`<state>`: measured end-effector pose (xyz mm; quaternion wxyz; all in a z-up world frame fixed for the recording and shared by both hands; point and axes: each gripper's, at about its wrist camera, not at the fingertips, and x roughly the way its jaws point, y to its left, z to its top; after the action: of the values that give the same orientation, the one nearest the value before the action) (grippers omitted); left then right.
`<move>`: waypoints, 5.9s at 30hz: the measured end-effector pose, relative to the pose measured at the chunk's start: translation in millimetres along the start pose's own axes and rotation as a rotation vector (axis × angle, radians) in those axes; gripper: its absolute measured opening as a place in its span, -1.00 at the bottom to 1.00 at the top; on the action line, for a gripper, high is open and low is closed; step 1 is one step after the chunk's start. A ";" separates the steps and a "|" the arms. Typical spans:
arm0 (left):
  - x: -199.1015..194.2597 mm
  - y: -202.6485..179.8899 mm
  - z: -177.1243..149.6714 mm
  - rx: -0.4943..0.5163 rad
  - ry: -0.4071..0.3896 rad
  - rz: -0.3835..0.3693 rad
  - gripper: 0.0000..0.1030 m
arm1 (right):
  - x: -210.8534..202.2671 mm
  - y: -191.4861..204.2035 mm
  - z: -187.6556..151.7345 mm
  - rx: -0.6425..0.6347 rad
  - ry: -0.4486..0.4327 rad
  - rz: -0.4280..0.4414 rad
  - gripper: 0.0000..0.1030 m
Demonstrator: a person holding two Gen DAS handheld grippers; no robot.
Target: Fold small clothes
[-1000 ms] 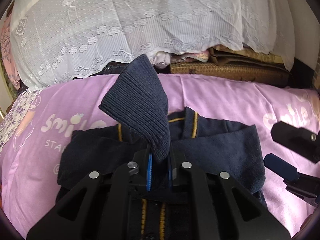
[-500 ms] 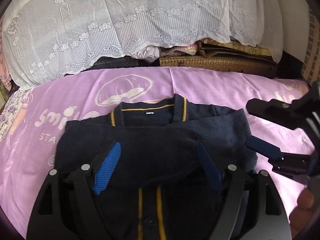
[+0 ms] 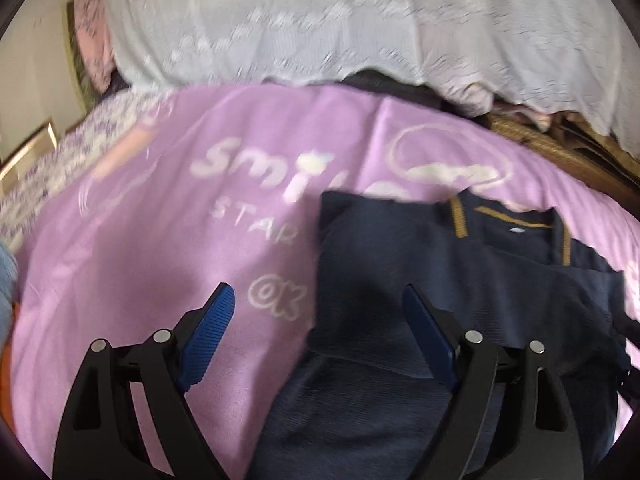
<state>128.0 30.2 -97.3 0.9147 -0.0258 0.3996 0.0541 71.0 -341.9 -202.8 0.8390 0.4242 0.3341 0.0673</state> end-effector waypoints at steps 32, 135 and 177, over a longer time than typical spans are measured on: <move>41.4 36.9 4.1 -0.040 0.105 0.121 0.75 | 7.6 59.7 -21.0 -0.357 -0.063 -0.150 -0.61; -4.7 -38.8 -34.0 0.200 0.094 -0.158 0.91 | 10.3 77.4 -66.8 -0.551 -0.028 -0.283 0.45; -103.1 75.1 -158.0 0.123 0.235 -0.675 0.89 | -147.7 -28.5 -172.4 -0.385 -0.002 -0.064 0.29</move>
<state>-65.7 82.3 -129.3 0.8286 -0.1072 0.4736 -0.2786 -153.8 -303.4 -221.9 0.9066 0.2453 0.3276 0.1030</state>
